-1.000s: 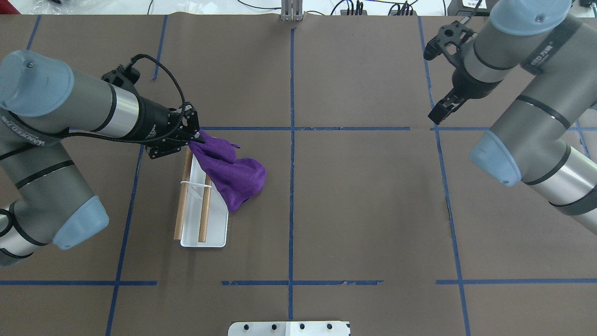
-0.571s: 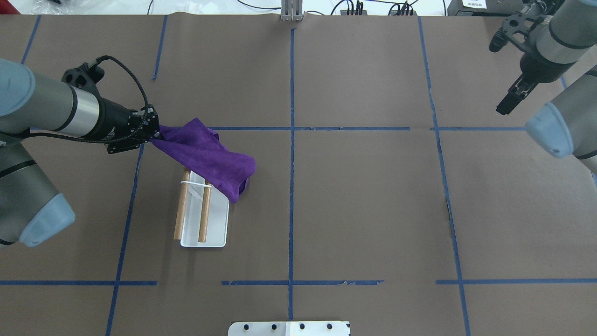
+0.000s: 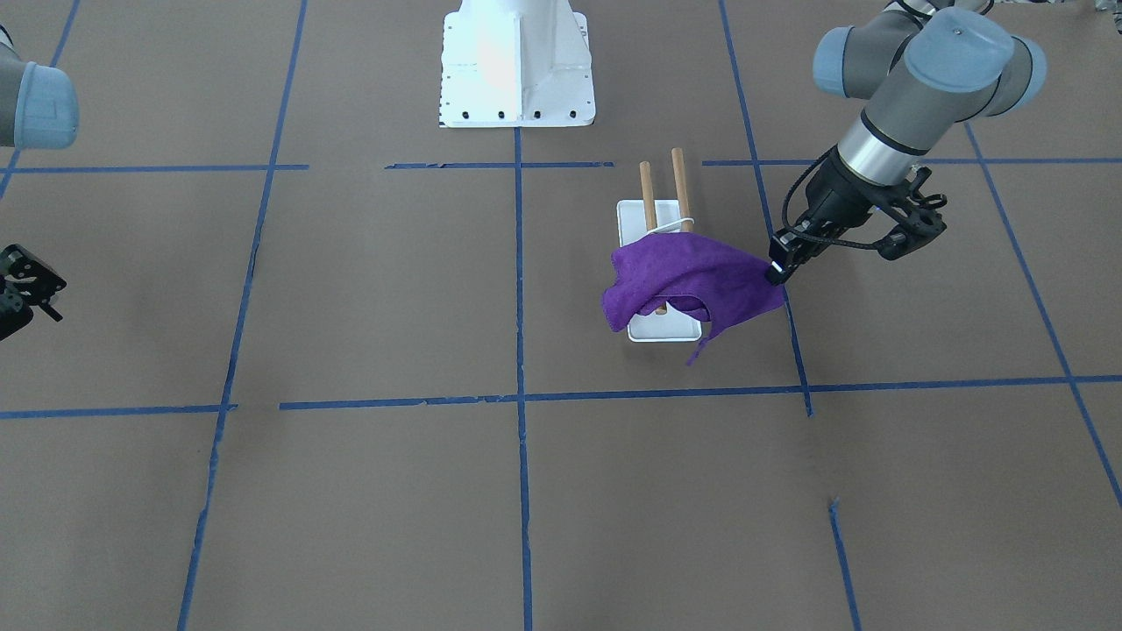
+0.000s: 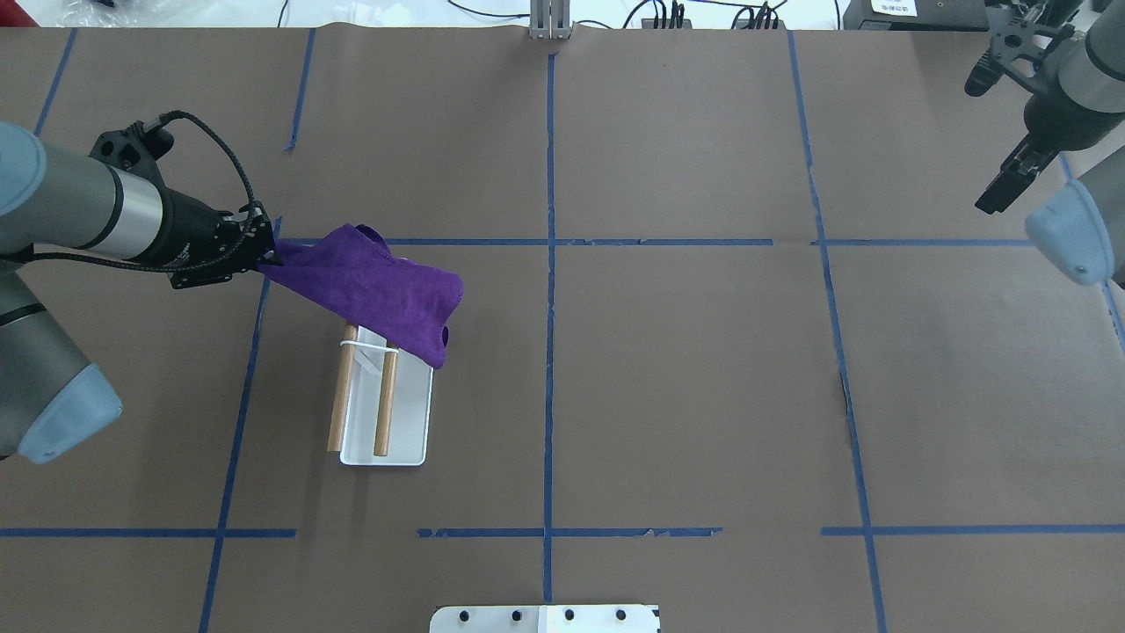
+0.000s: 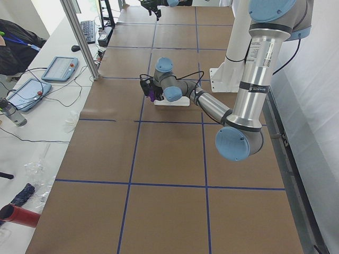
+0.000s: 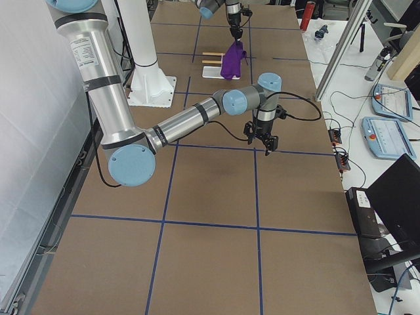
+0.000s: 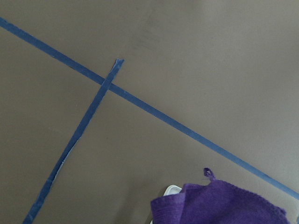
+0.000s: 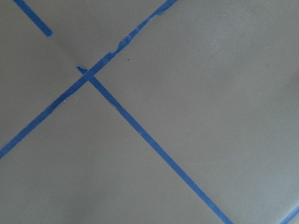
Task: Hang towel on rack
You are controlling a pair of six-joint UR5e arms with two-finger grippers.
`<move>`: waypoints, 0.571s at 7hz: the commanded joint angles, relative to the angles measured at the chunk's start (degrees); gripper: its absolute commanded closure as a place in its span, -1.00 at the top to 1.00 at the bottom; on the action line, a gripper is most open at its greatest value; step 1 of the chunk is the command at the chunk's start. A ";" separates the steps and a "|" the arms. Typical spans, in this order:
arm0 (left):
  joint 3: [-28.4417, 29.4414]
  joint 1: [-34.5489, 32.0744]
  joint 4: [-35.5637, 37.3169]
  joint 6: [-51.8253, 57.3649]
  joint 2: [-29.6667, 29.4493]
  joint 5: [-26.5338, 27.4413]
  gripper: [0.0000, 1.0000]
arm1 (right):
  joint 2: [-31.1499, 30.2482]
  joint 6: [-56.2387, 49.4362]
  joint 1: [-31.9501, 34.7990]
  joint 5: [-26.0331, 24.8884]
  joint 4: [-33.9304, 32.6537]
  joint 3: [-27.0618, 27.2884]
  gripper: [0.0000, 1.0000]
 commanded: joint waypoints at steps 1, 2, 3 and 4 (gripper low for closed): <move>0.17 0.01 0.00 1.14 0.11 1.71 1.00 | -0.77 0.64 1.71 0.96 -0.16 -0.03 1.00; -0.79 -0.17 0.00 5.67 2.11 1.71 1.00 | -2.78 0.91 4.94 4.36 -0.16 -0.47 1.00; -1.75 -0.60 0.00 13.03 4.92 1.54 1.00 | -4.28 1.00 8.80 8.14 -0.16 -2.82 1.00; -1.94 -2.09 0.00 23.80 8.69 1.45 1.00 | -7.51 0.83 12.24 9.83 0.01 -4.50 1.00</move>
